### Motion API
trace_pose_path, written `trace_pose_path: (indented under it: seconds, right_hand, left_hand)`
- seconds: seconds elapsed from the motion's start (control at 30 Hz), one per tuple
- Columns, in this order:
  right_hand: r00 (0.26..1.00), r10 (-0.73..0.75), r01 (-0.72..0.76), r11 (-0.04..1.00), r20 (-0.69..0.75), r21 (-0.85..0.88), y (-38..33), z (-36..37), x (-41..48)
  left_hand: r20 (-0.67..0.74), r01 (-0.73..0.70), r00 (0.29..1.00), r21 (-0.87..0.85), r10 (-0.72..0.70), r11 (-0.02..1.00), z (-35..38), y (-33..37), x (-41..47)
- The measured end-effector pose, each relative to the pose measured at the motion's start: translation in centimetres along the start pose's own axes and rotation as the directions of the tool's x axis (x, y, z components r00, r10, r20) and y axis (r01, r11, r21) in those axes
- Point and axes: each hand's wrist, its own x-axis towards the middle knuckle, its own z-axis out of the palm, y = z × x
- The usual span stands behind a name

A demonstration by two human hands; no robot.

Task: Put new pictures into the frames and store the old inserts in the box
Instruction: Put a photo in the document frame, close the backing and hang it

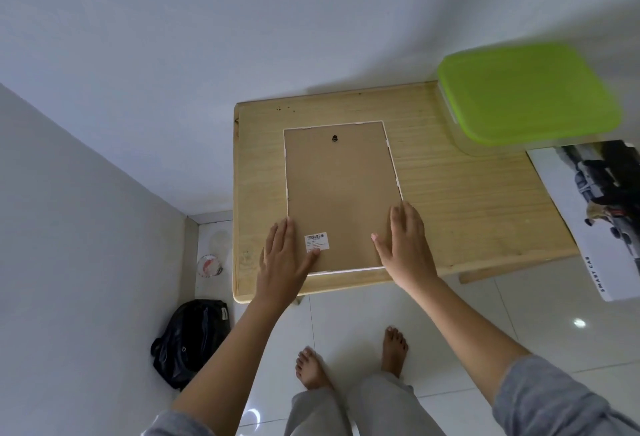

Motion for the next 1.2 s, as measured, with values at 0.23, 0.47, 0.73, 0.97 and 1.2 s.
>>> trace_pose_path:
  seconds: [0.23,0.47,0.73,0.97,1.2]
  right_hand:
    - [0.991,-0.039,0.069,0.97,0.131,-0.233,-0.8,2.2,-0.1]
    - [0.98,0.001,0.051,0.965,0.2,-0.259,-1.1,2.1,-0.1]
    - [0.984,-0.022,0.056,0.98,0.175,-0.193,-1.8,1.4,-1.0]
    - [0.981,0.169,-0.166,0.986,0.099,-0.033,-1.7,-0.2,-1.3]
    - [0.954,0.295,-0.3,0.936,0.051,0.185,-1.5,-0.8,0.0]
  left_hand:
    - [0.072,-0.049,0.997,0.138,0.039,0.989,0.6,-0.9,-0.4]
    - [0.12,-0.036,0.993,0.173,0.015,0.984,0.4,-0.9,-0.5]
    - [0.133,-0.025,0.991,0.189,0.0,0.982,0.2,-0.5,-0.5]
    - [0.114,-0.032,0.993,0.174,0.012,0.984,0.3,-0.5,-0.6]
    - [0.092,-0.013,0.996,0.13,0.001,0.991,1.0,-0.4,-0.5]
